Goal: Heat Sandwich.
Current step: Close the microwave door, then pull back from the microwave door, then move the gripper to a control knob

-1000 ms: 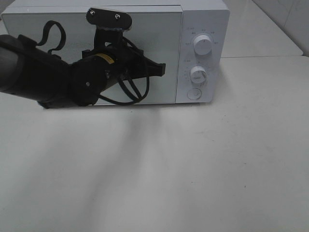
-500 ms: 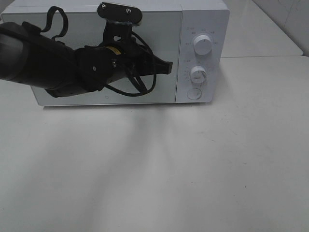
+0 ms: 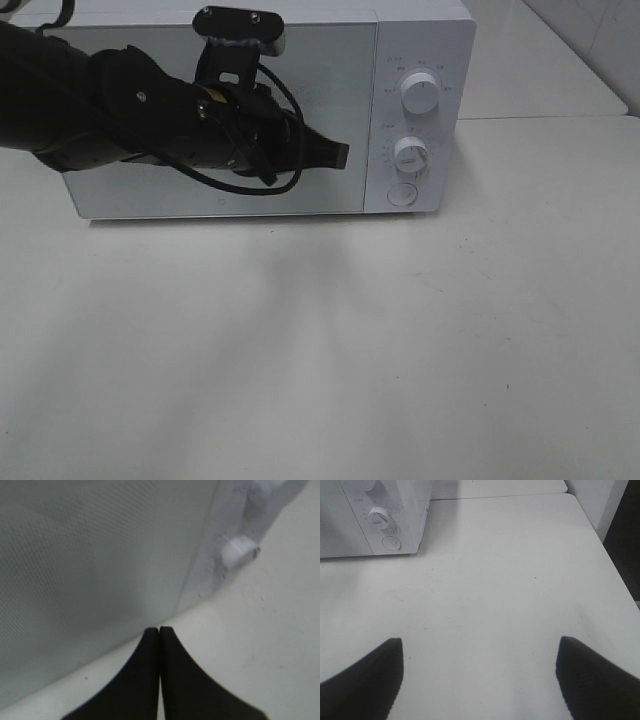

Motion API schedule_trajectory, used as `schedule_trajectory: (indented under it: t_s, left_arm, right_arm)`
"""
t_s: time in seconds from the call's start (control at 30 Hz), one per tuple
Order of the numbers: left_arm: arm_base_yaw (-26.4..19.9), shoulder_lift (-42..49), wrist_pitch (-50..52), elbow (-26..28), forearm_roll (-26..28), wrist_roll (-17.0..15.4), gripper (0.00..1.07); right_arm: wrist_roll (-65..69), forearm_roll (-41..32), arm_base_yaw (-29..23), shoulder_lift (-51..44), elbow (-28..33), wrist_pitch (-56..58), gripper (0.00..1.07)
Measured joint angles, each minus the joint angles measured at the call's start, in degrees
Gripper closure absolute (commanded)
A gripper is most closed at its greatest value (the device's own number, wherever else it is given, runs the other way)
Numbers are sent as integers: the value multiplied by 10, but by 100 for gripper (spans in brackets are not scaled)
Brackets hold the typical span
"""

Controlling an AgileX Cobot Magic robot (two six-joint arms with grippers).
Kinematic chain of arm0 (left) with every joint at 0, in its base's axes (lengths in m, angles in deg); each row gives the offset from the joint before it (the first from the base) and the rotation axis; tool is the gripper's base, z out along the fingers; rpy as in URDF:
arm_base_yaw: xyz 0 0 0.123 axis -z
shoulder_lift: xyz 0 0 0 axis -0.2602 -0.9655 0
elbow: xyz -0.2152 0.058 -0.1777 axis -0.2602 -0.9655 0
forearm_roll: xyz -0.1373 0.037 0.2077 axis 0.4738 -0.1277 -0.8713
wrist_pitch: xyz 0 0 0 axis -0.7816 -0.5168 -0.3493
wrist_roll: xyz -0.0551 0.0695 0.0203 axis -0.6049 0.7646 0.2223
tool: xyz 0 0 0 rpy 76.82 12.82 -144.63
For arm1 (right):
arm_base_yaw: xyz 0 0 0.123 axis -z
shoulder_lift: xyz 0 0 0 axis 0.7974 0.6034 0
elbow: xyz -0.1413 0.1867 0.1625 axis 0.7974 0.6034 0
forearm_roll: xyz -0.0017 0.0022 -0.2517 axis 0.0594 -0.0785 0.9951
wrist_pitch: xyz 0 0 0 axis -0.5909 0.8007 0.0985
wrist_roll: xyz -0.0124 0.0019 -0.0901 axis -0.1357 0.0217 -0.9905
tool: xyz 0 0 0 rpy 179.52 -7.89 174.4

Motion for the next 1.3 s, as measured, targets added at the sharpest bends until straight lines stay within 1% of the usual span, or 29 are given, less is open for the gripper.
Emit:
schedule_trajectory:
  t_s: [0.03, 0.07, 0.1, 0.13, 0.2, 0.23, 0.27, 0.3, 0.43, 0.53, 0.57, 0.6, 0.67, 0.7, 0.73, 0.77, 0.83, 0.87, 0.9, 0.93, 1.0, 1.03, 1.07, 1.13, 1.17, 1.2, 1.23, 1.27, 1.3]
  left_arm:
    - [0, 6, -29, -1, -2, 0, 101]
    - [0, 6, -29, -1, -2, 0, 101]
    - [0, 15, -86, -1, -12, 0, 93]
    - [0, 20, -115, -1, -17, 0, 69]
    - [0, 26, -163, -1, -23, 0, 31]
    - [0, 26, -163, -1, -23, 0, 31]
    - [0, 32, -204, -2, -24, -1, 13]
    - [0, 34, -223, -2, -24, -1, 6]
    - [0, 45, -264, -2, -29, -1, 9]
    - [-1, 64, -320, -2, -54, -1, 9]
    - [-1, 72, -354, -2, -73, -2, 9]
    - [-1, 72, -354, -2, -73, -2, 9]
    - [-1, 80, -391, -2, -92, -10, 9]
    - [-1, 85, -407, -2, -101, -18, 9]
    - [-1, 92, -431, -2, -122, -34, 9]
    - [-1, 92, -431, -2, -122, -34, 9]
    - [-1, 100, -449, -2, -148, -57, 9]
    - [-3, 104, -458, -2, -164, -72, 9]
    - [-11, 110, -478, -2, -190, -106, 9]
    - [-11, 110, -478, -2, -190, -106, 9]
    - [-29, 115, -500, -2, -206, -130, 9]
    - [-50, 118, -525, -2, -216, -141, 9]
    - [-50, 118, -525, -2, -216, -141, 9]
    - [-78, 121, -556, -2, -220, -144, 9]
    - [-105, 126, -584, -2, -220, -144, 9]
    - [-105, 126, -584, -2, -220, -144, 9]
    - [-117, 129, -596, -2, -220, -145, 9]
    - [-132, 133, -608, -2, -220, -146, 9]
    - [-162, 143, -624, -2, -220, -147, 9]
  right_arm:
    - [0, 0, 0, 0, 0, 0, 31]
    - [0, 0, 0, 0, 0, 0, 31]
    - [0, 0, 0, 0, 0, 0, 31]
    - [0, 0, 0, 0, 0, 0, 31]
    - [0, 0, 0, 0, 0, 0, 31]
    - [0, 0, 0, 0, 0, 0, 31]
    - [0, 0, 0, 0, 0, 0, 31]
    - [0, 0, 0, 0, 0, 0, 31]
    - [0, 0, 0, 0, 0, 0, 31]
    - [0, 0, 0, 0, 0, 0, 31]
    - [0, 0, 0, 0, 0, 0, 31]
    - [0, 0, 0, 0, 0, 0, 31]
    - [0, 0, 0, 0, 0, 0, 31]
    - [0, 0, 0, 0, 0, 0, 31]
    - [0, 0, 0, 0, 0, 0, 31]
    - [0, 0, 0, 0, 0, 0, 31]
    - [0, 0, 0, 0, 0, 0, 31]
    - [0, 0, 0, 0, 0, 0, 31]
    - [0, 0, 0, 0, 0, 0, 31]
    - [0, 0, 0, 0, 0, 0, 31]
    - [0, 0, 0, 0, 0, 0, 31]
    - [0, 0, 0, 0, 0, 0, 31]
    - [0, 0, 0, 0, 0, 0, 31]
    - [0, 0, 0, 0, 0, 0, 31]
    - [0, 0, 0, 0, 0, 0, 31]
    - [0, 0, 0, 0, 0, 0, 31]
    - [0, 0, 0, 0, 0, 0, 31]
    - [0, 0, 0, 0, 0, 0, 31]
    - [0, 0, 0, 0, 0, 0, 31]
